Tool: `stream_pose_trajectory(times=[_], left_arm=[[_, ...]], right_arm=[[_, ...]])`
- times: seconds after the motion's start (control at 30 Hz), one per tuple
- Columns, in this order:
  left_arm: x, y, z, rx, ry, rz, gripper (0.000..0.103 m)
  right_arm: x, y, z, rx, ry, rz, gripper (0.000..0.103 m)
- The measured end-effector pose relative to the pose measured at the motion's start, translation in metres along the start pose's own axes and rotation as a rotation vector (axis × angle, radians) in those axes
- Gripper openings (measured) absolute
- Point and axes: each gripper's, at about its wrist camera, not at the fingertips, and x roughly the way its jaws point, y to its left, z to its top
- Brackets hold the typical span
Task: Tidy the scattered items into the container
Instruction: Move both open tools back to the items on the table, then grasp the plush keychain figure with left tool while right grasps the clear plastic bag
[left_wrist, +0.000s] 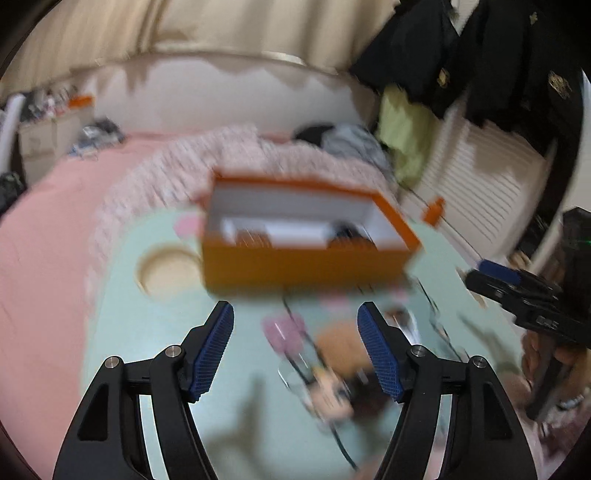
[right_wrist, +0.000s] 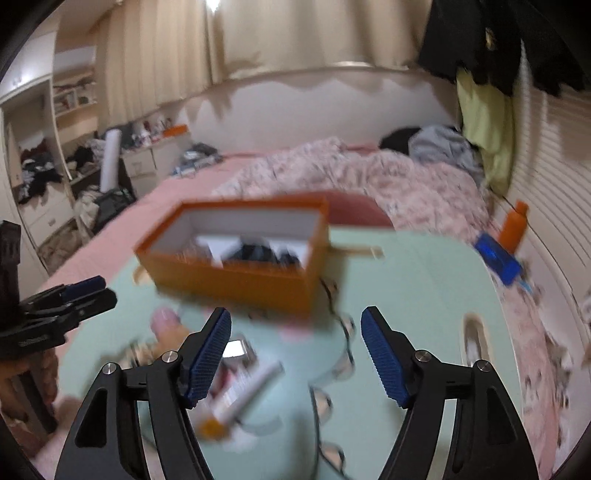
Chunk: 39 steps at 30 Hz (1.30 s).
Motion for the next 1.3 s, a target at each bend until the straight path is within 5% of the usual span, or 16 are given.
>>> stream_pose_trajectory(times=[0.2, 0.4, 0.6, 0.77, 1.3], left_arm=[[0.009, -0.026, -0.026, 0.082, 0.054, 0.022, 0.070], [0.012, -0.022, -0.030, 0.058, 0.069, 0.029, 0.064], [0.012, -0.020, -0.033, 0.050, 0.062, 0.023, 0.060], [0.010, -0.025, -0.034, 0.061, 0.062, 0.004, 0.048], [0.003, -0.005, -0.036, -0.056, 0.077, -0.018, 0.048]], right_arm=[[-0.002, 0.004, -0.033, 0.062, 0.059, 0.114, 0.072], [0.004, 0.045, -0.035, -0.115, 0.107, 0.207, 0.071], [0.024, 0.079, -0.047, -0.282, 0.197, 0.217, 0.065], [0.034, 0.077, -0.048, -0.272, 0.223, 0.234, 0.042], [0.025, 0.064, -0.046, -0.195, 0.164, 0.172, 0.033]])
